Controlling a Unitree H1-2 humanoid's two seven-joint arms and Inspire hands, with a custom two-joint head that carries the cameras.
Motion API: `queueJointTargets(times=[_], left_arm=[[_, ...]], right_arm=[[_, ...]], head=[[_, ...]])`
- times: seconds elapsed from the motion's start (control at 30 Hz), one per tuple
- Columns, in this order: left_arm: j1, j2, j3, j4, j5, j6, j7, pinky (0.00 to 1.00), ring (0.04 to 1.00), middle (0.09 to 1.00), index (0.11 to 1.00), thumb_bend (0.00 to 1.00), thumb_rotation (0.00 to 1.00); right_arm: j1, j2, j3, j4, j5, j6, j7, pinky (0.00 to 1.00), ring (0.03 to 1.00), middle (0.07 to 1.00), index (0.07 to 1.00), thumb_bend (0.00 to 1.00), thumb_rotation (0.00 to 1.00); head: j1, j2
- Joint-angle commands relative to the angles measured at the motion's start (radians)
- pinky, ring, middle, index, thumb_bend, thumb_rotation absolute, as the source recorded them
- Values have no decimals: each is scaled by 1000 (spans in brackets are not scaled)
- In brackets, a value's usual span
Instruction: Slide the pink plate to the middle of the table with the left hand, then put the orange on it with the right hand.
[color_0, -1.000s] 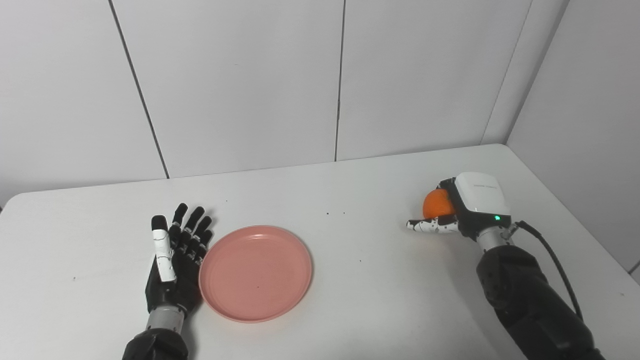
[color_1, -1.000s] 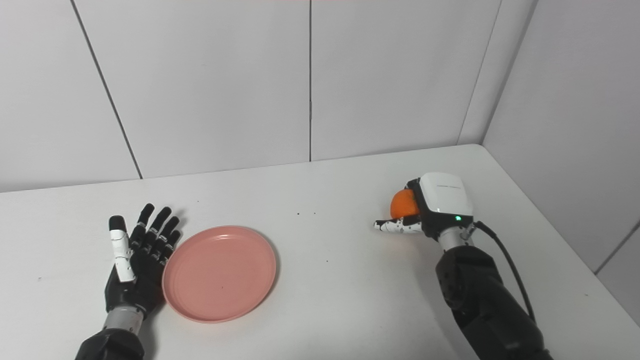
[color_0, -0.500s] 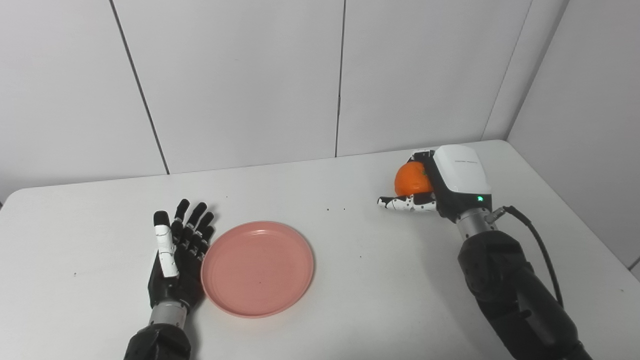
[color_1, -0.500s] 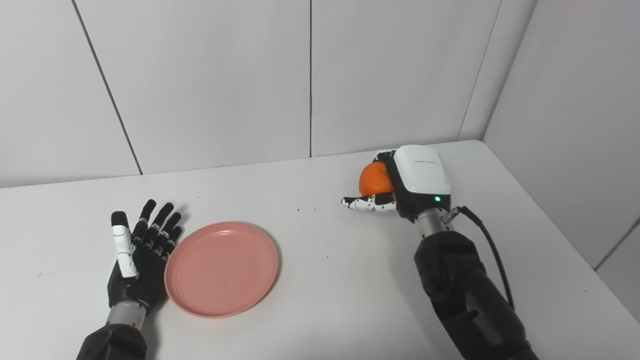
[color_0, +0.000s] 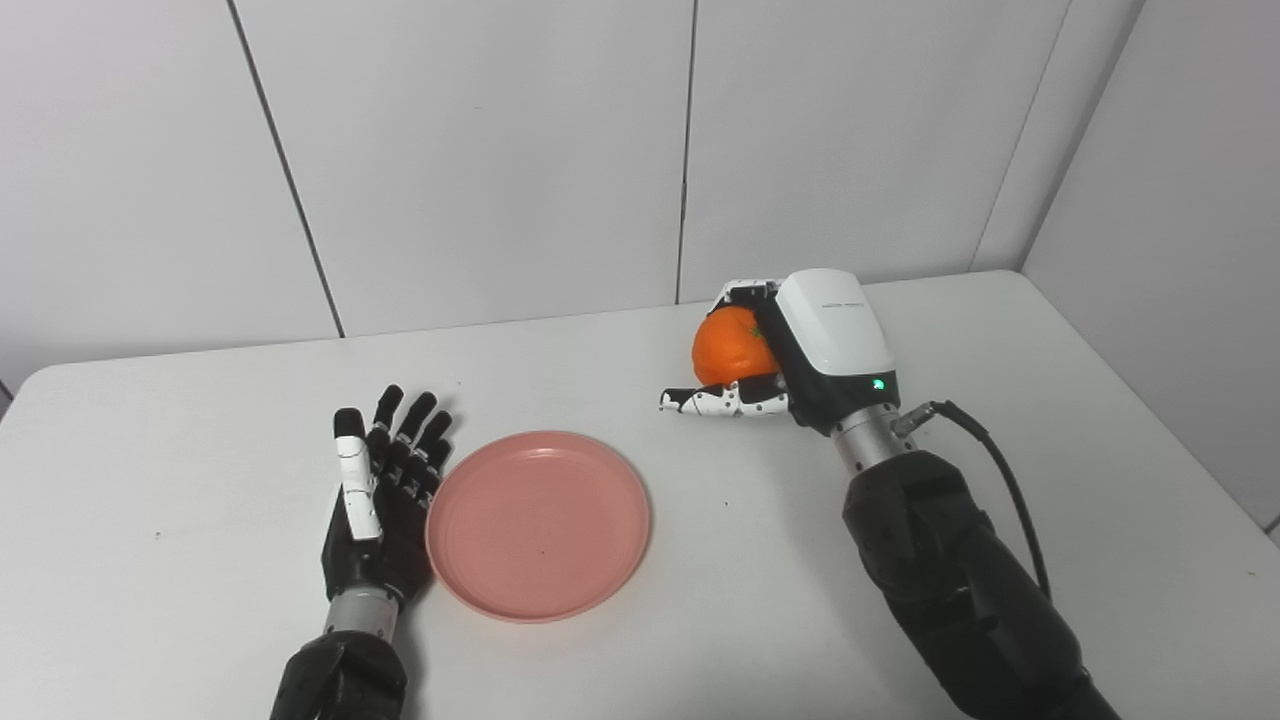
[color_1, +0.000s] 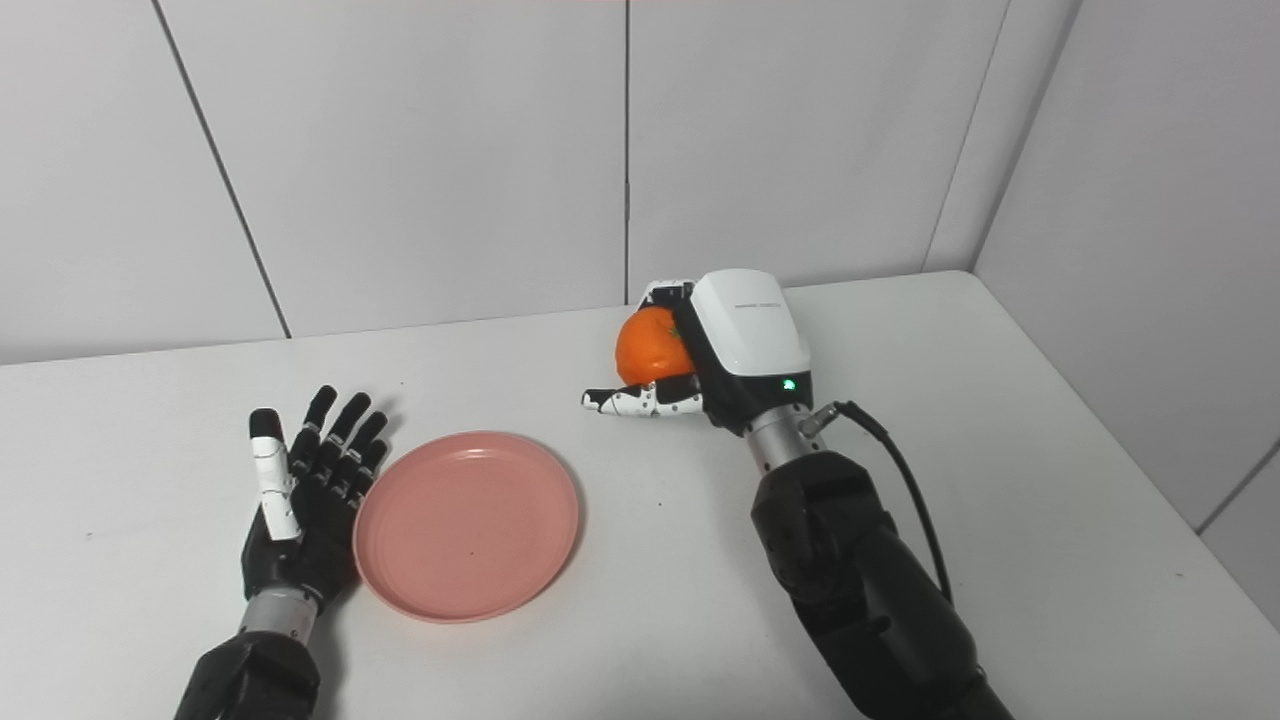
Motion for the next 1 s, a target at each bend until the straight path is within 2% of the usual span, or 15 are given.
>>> queueJointTargets(times=[0.0,0.1,0.27,0.37,0.43,0.77,0.87,0.97], left_arm=[[67,-14,-6,56,31,63,47,982,929,919,955,902,858],[67,-24,-5,58,28,65,53,984,931,916,942,907,848],[69,-37,-11,61,34,64,57,995,930,922,942,908,842],[70,-46,-12,60,41,66,62,992,924,916,942,914,840],[69,-52,-13,60,46,66,67,985,919,913,938,924,832],[72,-70,-20,56,61,72,78,976,919,907,927,926,837],[73,-73,-20,57,59,69,79,976,915,903,923,925,835],[73,-70,-22,57,62,68,80,961,909,896,922,926,839]], right_arm=[[-55,3,-6,-29,10,-61,-12,72,120,184,211,518,165],[-65,21,0,-31,21,-86,-10,67,114,178,205,527,165],[-76,47,2,-40,44,-112,1,64,111,174,200,513,248],[-78,53,7,-45,46,-121,7,91,142,212,265,512,276],[-79,59,17,-49,37,-124,17,111,160,228,277,511,298],[-71,101,48,-47,24,-129,30,101,150,219,248,515,327],[-69,110,56,-40,31,-134,34,108,160,230,275,515,309],[-66,121,78,-20,24,-148,30,102,154,224,262,519,292]], head=[[16,2],[55,3],[107,1],[124,1],[131,1],[167,5],[171,5],[171,5]])
